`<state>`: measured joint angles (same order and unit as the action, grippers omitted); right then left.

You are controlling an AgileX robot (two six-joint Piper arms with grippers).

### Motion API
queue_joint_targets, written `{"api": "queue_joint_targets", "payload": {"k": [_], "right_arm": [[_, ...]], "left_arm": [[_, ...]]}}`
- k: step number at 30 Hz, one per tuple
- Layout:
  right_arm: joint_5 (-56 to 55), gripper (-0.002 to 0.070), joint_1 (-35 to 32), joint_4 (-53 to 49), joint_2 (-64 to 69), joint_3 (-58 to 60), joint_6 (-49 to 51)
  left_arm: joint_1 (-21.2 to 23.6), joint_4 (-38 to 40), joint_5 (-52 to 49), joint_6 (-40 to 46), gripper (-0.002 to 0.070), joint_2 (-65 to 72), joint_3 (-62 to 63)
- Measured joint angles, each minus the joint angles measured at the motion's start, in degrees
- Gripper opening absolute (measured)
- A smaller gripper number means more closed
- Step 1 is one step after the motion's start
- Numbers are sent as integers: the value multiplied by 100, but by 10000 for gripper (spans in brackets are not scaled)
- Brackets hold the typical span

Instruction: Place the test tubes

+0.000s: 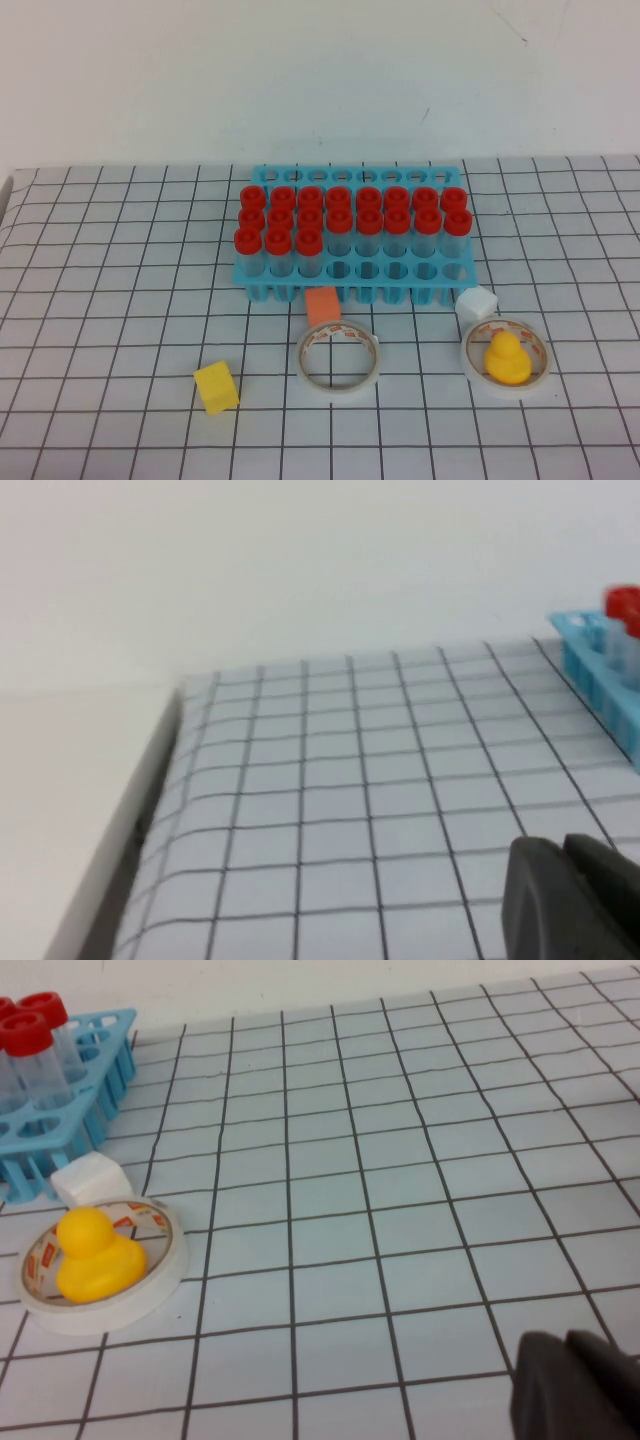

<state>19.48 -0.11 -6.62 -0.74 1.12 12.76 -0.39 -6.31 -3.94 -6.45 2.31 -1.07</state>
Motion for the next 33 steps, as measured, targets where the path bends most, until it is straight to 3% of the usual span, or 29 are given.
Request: {"api": "queue_joint_targets", "payload": {"k": [3,12,22,33], "right_arm": [[0,-1,0,0,0,0,0],[0,-1,0,0,0,0,0],[0,-1,0,0,0,0,0],[0,-1,0,0,0,0,0]], "left_arm": [[257,211,-281,0,-1,-268,0],[267,462,-1158,404,-1,-289,0],[267,894,-1340,1042,-1,-291,0],[267,974,-1354,1054,-1,-302,0]]}}
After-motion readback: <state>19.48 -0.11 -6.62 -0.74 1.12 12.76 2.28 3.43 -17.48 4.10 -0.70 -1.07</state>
